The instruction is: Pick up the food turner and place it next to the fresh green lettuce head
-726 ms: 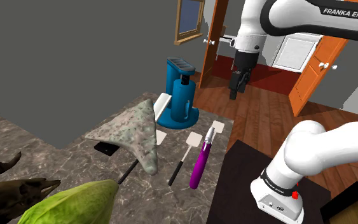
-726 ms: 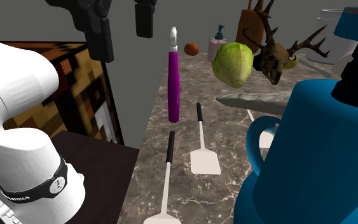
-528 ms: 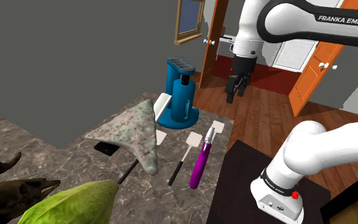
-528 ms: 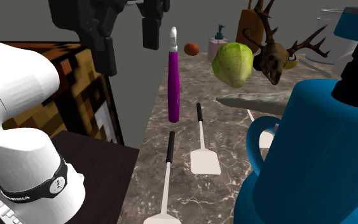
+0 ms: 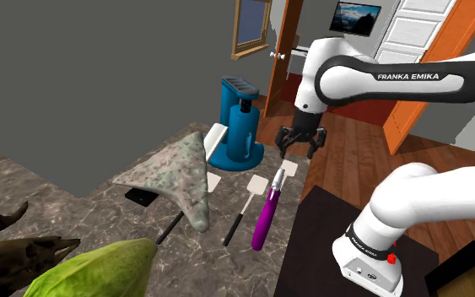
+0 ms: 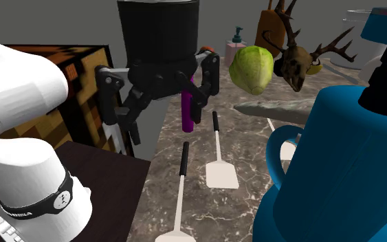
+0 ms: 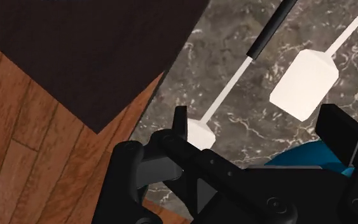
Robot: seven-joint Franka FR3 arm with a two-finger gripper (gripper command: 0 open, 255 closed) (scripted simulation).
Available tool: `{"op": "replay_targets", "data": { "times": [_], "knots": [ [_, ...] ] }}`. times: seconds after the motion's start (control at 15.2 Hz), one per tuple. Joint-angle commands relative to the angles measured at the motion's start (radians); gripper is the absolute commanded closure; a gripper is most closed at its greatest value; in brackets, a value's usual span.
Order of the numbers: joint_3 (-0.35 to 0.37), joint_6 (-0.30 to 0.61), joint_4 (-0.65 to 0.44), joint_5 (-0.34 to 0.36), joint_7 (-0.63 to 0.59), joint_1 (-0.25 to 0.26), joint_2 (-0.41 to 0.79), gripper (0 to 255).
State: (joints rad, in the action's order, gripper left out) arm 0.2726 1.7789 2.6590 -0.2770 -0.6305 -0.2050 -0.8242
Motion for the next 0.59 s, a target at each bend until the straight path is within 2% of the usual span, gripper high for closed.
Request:
{"op": "replay_targets", "data": {
  "times": [0.0, 0.33, 0.53],
  "knots": [
    [0.056, 0.085, 0.064, -0.048, -0.153, -0.039, 0.004, 0],
    [0.198, 0.284, 0.169, -0.161, -0.476, -0.125, 0.062, 0],
    [0.216, 0.336, 0.194, -0.178, -0.473, -0.120, 0.089, 0]
  ]
}}
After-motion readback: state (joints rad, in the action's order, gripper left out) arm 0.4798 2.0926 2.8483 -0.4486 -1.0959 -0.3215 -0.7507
